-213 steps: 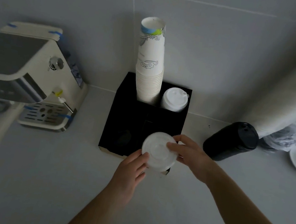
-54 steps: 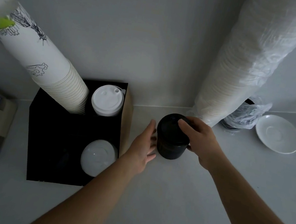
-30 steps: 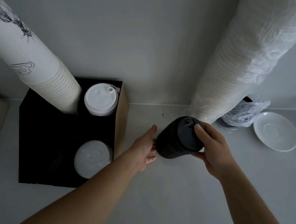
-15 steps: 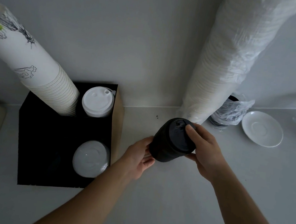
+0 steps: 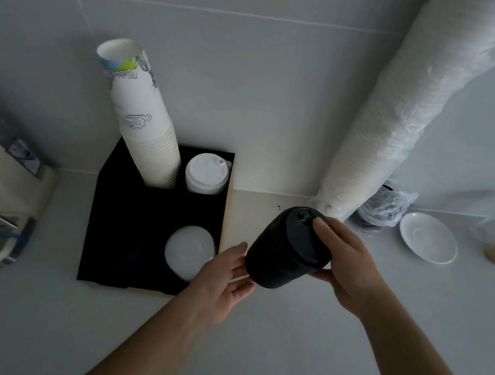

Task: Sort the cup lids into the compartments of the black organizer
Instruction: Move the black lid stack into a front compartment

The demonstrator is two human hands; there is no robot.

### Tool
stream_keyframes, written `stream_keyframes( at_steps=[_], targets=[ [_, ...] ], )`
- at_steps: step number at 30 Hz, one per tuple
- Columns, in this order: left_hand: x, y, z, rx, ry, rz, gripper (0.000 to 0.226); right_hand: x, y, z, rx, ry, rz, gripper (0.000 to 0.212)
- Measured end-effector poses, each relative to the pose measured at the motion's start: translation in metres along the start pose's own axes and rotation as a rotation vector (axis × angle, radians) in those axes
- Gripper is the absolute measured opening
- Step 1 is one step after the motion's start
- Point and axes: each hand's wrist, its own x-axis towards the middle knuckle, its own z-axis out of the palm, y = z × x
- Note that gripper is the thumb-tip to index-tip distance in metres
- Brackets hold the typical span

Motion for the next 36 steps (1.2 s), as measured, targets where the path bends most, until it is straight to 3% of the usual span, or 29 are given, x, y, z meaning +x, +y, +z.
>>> stream_keyframes(
  at_steps=[21, 36],
  targets=[
    [-0.080, 0.017, -0.152, -0.143, 0.043, 0.143, 0.035, -0.042, 0.008, 0.156, -0.097, -0.169, 0.017, 0.021],
    [-0.093, 0.057, -0.200, -0.259, 0.066, 0.201, 0.042, -0.031, -0.004, 0.242, -0.162, -0.225, -0.015, 0.019]
  ],
)
